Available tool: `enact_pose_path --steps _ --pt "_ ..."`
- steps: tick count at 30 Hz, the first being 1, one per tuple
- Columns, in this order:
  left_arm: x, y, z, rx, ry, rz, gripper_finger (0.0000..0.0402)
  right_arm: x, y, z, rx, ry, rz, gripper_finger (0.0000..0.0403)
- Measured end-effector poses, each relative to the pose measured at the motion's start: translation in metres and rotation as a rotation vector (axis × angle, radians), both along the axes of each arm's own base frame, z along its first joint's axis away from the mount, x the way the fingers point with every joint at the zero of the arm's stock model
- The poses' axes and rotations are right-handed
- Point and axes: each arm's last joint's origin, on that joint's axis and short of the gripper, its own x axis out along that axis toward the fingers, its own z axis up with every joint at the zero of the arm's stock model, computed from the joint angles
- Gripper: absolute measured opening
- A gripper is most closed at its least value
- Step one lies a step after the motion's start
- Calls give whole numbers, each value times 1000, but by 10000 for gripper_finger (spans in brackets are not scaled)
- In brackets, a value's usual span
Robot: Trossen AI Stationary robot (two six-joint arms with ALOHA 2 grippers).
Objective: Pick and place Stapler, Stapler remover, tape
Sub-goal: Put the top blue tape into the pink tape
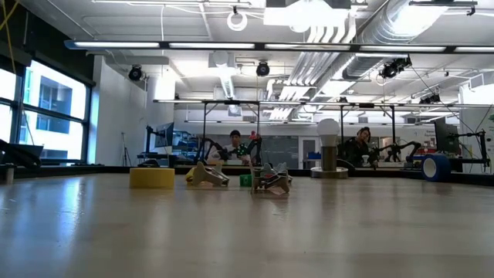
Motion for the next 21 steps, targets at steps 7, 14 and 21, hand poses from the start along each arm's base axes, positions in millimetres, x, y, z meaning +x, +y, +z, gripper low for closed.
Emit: enact_pose_path --steps 7,14,21 --pt "0 -2 -1 4 11 -65 238 1 0 1 10 -2 23 31" --pt "0 -3 -1 -5 19 -107 238 3 -1 2 12 -13 23 31" --pt "3 -2 -3 -21 31 -133 238 10 -6 4 37 -19 79 31"
